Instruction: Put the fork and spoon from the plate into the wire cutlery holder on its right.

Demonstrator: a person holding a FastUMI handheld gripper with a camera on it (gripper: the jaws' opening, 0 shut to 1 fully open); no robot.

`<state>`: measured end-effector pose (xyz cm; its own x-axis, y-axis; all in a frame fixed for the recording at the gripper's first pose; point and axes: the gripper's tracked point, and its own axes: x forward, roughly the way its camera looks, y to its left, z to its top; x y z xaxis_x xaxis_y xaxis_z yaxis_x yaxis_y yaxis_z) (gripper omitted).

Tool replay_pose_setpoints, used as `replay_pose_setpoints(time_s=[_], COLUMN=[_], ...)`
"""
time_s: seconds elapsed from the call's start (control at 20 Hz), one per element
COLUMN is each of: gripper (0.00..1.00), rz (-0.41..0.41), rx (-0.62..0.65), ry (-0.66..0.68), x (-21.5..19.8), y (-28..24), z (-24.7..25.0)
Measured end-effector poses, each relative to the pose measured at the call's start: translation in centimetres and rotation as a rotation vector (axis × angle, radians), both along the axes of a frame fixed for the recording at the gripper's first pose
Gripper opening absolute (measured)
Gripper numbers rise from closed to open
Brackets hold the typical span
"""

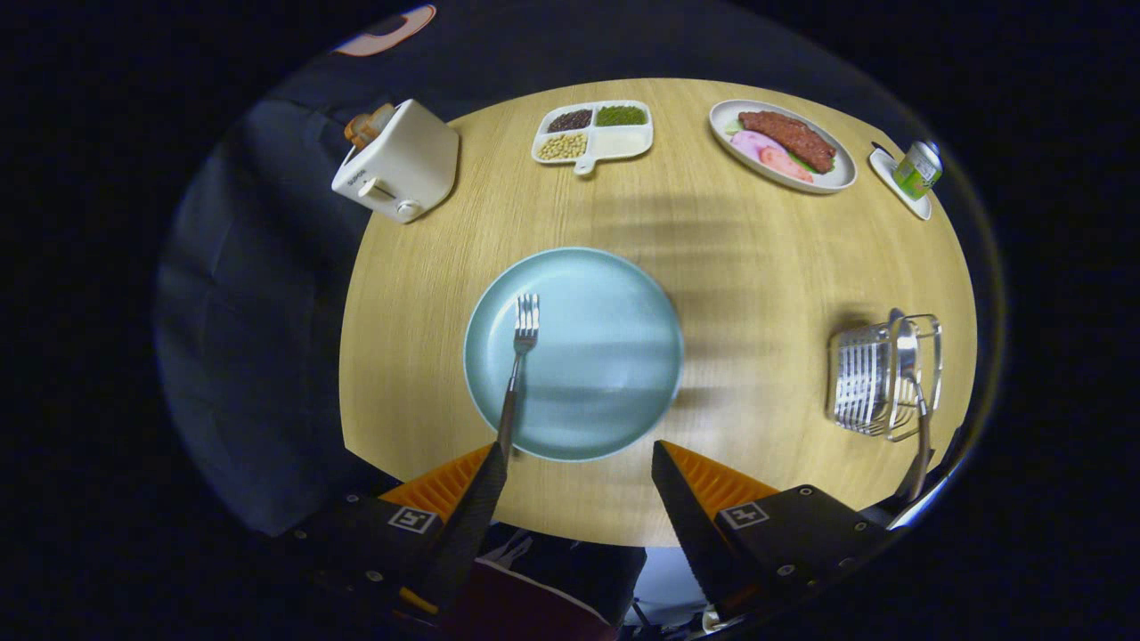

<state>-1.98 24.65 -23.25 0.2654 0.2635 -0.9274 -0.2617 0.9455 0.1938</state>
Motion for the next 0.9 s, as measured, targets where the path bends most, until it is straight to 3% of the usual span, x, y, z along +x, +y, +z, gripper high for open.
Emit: replay_pose_setpoints(time_s=[0.25,0.6,0.75,0.85,0.9], gripper=[0.99,0.99,0.97,0.86,0.71], rz=[-0.023,-0.073,-0.078,-0.085,-0.088], rx=[-0.051,-0.164,-0.153,-0.14,-0.136], ry=[0.007,-0.023,-0.019,-0.012,-0.009], x=[0.6,2.7,2.8,2.8,2.7], y=[4.3,4.4,5.2,5.7,5.8], z=[-3.5,-6.4,-6.9,-7.2,-7.2])
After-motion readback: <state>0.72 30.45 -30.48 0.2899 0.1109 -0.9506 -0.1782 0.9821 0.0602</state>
